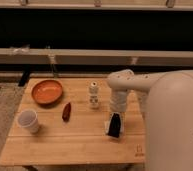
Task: Place the eraser on the white sponge
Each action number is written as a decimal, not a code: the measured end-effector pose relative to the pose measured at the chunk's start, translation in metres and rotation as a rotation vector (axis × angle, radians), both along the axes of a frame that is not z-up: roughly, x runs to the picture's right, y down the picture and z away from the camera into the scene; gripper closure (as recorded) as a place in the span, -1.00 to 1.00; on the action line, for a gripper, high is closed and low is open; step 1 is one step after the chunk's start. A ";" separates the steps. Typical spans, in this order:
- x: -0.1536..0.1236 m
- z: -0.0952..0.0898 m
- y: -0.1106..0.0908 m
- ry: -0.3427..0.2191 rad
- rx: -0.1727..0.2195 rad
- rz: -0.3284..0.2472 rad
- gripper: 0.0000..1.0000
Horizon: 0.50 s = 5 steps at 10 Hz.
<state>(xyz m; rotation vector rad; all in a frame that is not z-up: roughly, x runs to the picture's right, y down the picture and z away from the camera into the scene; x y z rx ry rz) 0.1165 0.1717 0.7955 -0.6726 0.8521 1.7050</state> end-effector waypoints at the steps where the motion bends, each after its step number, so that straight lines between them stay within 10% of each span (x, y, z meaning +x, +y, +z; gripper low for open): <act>1: -0.002 0.001 0.002 -0.001 -0.001 0.001 -0.60; 5: -0.015 0.006 0.012 -0.025 0.005 0.016 -0.60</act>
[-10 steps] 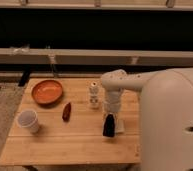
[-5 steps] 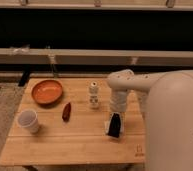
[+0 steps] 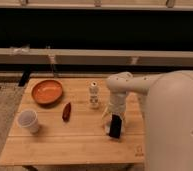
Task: Place the eraser on the white sponge
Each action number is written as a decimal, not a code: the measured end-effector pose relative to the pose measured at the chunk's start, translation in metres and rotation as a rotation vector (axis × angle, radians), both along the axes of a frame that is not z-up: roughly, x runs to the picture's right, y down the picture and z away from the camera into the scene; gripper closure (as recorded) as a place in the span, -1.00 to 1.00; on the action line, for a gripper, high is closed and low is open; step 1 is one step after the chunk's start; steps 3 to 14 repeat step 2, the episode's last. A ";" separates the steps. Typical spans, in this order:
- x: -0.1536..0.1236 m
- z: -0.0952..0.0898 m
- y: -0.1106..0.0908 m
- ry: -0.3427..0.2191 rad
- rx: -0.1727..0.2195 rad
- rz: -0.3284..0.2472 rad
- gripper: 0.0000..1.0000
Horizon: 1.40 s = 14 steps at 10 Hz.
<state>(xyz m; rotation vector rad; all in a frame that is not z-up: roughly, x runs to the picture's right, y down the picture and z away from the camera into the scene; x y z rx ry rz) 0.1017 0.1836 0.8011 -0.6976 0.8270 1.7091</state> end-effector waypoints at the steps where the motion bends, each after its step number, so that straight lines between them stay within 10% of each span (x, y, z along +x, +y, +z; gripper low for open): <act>1: 0.000 0.000 0.000 0.000 0.002 0.002 -0.60; 14: 0.000 0.000 0.000 -0.001 0.003 0.001 -0.60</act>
